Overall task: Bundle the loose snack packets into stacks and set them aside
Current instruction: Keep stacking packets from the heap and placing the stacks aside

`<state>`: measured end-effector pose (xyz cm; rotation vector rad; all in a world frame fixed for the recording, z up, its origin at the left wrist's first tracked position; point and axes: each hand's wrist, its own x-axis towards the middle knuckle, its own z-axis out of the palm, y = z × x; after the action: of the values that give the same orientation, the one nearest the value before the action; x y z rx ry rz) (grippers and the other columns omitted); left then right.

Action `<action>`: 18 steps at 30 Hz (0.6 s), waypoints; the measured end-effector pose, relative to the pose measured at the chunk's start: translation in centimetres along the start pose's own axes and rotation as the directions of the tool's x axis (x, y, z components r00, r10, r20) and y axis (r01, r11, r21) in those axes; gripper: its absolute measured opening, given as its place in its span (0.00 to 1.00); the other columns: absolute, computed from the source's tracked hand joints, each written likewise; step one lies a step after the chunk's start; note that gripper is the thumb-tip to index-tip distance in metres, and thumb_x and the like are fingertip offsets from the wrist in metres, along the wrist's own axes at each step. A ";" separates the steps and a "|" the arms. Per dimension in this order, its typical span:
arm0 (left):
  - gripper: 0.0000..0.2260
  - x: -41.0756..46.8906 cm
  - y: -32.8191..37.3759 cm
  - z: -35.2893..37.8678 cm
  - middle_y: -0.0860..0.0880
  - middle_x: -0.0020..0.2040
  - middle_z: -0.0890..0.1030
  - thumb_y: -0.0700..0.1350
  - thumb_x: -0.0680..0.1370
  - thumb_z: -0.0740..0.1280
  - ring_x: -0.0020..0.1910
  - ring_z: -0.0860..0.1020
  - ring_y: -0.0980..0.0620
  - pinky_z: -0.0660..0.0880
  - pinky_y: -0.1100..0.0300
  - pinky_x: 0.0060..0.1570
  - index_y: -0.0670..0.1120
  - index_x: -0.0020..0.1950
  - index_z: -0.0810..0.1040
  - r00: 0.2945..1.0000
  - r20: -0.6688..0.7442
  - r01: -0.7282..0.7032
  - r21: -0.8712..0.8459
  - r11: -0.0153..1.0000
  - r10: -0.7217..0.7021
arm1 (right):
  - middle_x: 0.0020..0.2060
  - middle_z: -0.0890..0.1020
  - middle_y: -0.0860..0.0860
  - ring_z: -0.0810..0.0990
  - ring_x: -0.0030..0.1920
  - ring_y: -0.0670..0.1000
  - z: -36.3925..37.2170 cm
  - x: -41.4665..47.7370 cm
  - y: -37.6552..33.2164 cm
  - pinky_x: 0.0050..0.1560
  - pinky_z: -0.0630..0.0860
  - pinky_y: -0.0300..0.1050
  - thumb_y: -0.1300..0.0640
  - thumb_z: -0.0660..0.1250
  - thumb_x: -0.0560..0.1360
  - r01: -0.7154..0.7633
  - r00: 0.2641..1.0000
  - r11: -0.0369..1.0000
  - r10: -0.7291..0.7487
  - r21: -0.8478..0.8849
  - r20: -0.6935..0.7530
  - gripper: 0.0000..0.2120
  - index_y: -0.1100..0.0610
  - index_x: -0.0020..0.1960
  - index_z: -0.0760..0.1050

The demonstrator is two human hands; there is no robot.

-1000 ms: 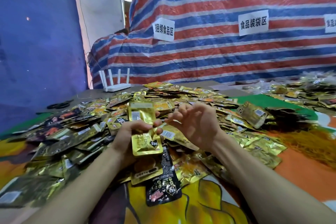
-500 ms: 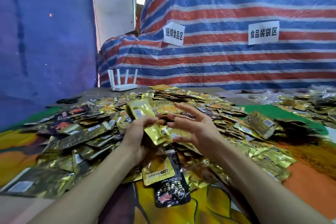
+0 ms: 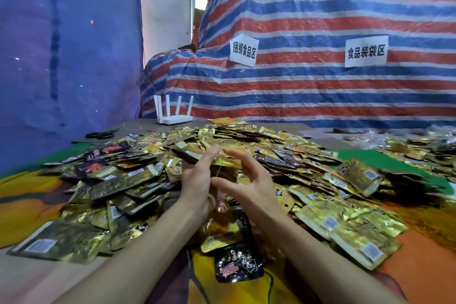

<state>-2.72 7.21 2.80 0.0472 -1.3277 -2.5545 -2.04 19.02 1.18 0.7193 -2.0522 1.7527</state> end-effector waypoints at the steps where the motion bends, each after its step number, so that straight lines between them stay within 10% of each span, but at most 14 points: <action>1: 0.10 -0.3 -0.1 0.1 0.41 0.43 0.86 0.49 0.75 0.74 0.40 0.84 0.40 0.81 0.49 0.40 0.44 0.39 0.87 0.998 0.056 0.035 -0.004 0.999 -0.034 | 0.62 0.80 0.49 0.78 0.63 0.47 0.0 0.0 0.0 0.66 0.76 0.51 0.57 0.81 0.67 0.001 1.000 1.000 -0.001 0.013 -0.013 0.28 0.44 0.64 0.78; 4: 0.16 -0.5 -0.2 0.4 0.39 0.52 0.85 0.52 0.79 0.68 0.51 0.84 0.40 0.82 0.46 0.51 0.40 0.53 0.85 0.970 0.194 0.158 -0.027 0.987 -0.150 | 0.63 0.78 0.50 0.78 0.63 0.43 -0.3 -0.1 0.2 0.64 0.76 0.41 0.58 0.82 0.66 -0.009 1.000 1.000 0.010 0.027 -0.014 0.30 0.43 0.65 0.78; 7: 0.18 -0.3 0.1 0.2 0.42 0.47 0.86 0.52 0.80 0.65 0.45 0.86 0.43 0.83 0.52 0.40 0.42 0.44 0.88 0.949 0.243 0.229 -0.101 0.968 -0.200 | 0.62 0.79 0.45 0.76 0.61 0.37 -0.1 -0.2 0.3 0.58 0.71 0.27 0.59 0.81 0.67 0.004 0.999 1.000 -0.004 -0.007 0.038 0.30 0.45 0.65 0.77; 18: 0.17 0.0 0.4 -0.2 0.38 0.52 0.85 0.48 0.80 0.62 0.47 0.86 0.41 0.83 0.48 0.42 0.39 0.49 0.87 0.950 0.247 0.226 -0.126 0.966 -0.190 | 0.56 0.83 0.43 0.80 0.59 0.46 -0.9 0.4 0.7 0.52 0.78 0.37 0.50 0.71 0.67 -0.015 1.000 0.983 0.015 0.182 0.005 0.20 0.52 0.59 0.79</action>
<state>-2.59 6.82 2.99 -0.1546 -1.2586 -2.9106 -2.83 19.91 1.03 0.7620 -1.9211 1.9681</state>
